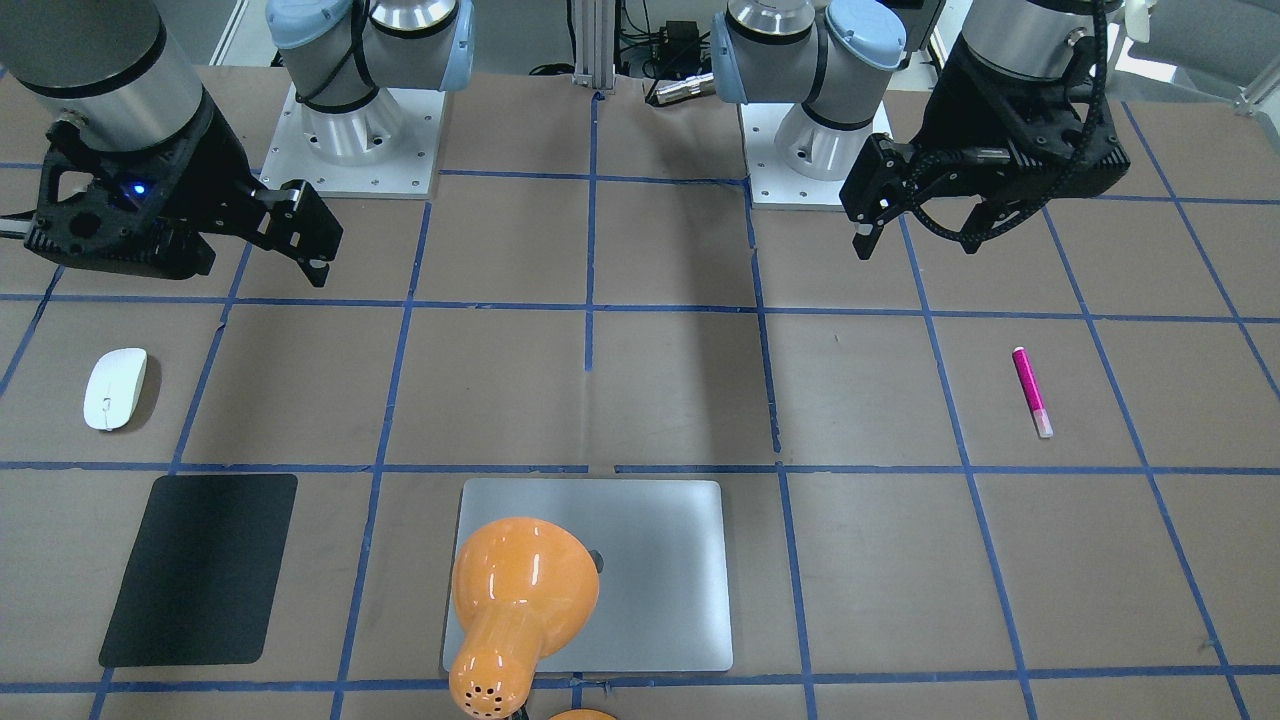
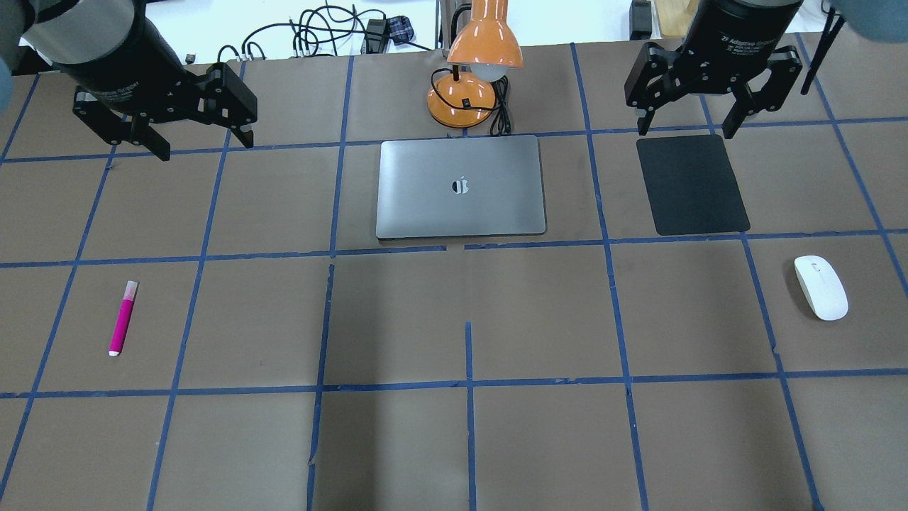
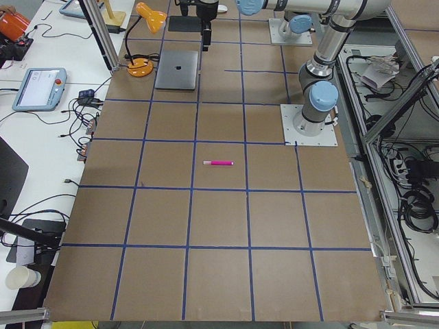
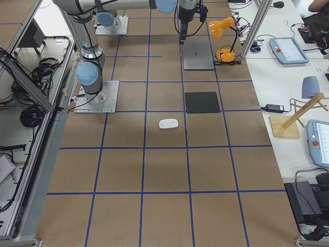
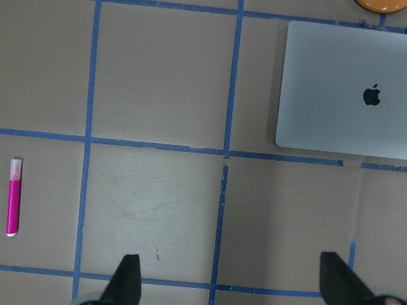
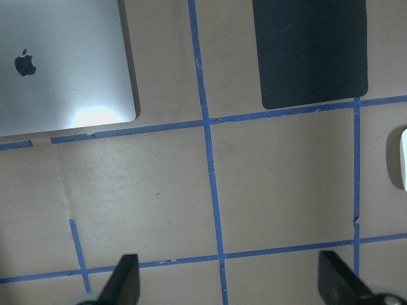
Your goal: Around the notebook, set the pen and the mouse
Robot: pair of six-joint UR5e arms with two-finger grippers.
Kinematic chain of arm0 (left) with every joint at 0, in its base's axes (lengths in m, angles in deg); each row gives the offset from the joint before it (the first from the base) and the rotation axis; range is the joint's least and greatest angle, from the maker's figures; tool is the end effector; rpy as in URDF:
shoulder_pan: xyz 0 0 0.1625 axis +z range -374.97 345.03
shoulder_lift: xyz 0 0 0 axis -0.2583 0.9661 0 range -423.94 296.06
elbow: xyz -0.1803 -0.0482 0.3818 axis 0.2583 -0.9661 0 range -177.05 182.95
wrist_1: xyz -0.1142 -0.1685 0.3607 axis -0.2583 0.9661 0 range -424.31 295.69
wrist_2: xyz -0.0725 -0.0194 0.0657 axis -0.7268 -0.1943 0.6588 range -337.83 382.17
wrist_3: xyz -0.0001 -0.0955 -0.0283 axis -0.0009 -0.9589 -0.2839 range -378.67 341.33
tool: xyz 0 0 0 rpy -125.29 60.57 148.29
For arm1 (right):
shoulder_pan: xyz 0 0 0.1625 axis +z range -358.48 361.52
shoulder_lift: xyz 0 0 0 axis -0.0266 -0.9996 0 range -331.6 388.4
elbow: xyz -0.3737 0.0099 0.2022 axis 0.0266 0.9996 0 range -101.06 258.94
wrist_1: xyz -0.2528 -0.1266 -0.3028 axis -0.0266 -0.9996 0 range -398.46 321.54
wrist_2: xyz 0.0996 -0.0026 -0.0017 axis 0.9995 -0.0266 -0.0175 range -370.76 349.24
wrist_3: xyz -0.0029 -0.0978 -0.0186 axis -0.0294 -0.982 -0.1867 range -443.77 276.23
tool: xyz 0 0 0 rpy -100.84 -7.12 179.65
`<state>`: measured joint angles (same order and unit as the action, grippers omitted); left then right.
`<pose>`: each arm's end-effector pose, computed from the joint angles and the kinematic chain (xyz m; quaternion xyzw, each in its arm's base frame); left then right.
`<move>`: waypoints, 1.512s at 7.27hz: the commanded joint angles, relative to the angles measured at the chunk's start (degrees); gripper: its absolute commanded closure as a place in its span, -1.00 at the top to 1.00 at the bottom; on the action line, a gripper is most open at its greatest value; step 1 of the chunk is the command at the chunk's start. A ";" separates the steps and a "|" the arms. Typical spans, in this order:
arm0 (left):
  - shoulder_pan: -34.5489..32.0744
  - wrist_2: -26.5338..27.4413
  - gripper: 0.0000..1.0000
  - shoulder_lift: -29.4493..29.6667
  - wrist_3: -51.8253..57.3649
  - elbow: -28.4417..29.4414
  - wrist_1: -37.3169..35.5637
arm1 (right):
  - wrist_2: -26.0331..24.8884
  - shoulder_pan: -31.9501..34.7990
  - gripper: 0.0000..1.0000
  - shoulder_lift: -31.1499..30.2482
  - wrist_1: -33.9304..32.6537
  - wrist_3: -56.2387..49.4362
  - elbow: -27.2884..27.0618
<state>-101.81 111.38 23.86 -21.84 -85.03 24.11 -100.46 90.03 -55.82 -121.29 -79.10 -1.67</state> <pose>-0.1078 -0.4908 0.5269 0.0548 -0.9972 0.0505 0.0069 0.1200 -0.5308 0.5045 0.0538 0.9981 0.0310 0.0018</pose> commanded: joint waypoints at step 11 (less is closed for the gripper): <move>22.82 -0.26 1.00 4.46 26.82 -18.48 -18.70 | -2.40 -19.04 1.00 1.77 -6.36 -23.78 -7.35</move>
<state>-84.50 111.30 26.07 -3.51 -96.30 15.97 -101.65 76.04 -55.02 -124.72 -96.37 -6.91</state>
